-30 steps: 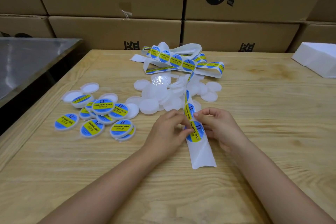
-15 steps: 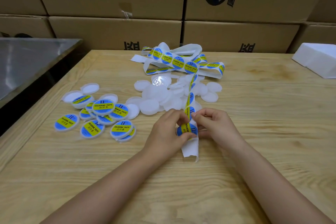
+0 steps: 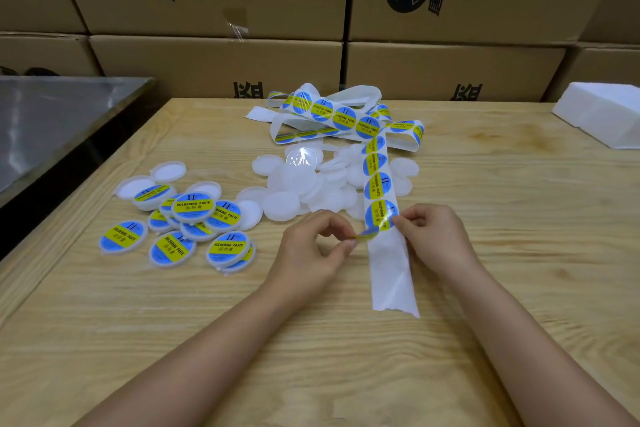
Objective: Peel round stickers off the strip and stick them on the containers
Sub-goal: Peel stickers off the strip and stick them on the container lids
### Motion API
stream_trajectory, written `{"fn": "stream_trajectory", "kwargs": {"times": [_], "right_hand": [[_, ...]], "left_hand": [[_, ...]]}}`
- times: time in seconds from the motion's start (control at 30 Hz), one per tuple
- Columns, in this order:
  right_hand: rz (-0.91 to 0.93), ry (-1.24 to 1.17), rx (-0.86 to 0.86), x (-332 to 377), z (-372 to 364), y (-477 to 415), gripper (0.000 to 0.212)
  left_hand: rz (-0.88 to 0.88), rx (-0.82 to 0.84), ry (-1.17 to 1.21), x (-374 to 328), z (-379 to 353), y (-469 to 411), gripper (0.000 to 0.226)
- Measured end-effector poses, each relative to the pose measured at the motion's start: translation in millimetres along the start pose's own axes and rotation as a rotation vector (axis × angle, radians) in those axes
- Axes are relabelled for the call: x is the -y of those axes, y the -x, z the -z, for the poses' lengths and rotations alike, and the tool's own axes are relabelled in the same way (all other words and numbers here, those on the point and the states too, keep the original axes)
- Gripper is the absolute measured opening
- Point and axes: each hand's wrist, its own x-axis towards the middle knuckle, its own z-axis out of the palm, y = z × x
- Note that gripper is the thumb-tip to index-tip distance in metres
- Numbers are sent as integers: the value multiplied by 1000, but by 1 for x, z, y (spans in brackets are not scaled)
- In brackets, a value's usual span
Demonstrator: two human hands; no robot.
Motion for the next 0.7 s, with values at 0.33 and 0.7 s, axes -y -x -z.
{"fn": "stream_trajectory", "kwargs": {"times": [0.33,0.7], "right_hand": [[406,-67,-301,21,-7,16,10],[152,-334,31,19,-28,19,15]], "left_hand": [[244,-122,343,3,7,-10,23],[127,-120,137,2,3,-9,21]]}}
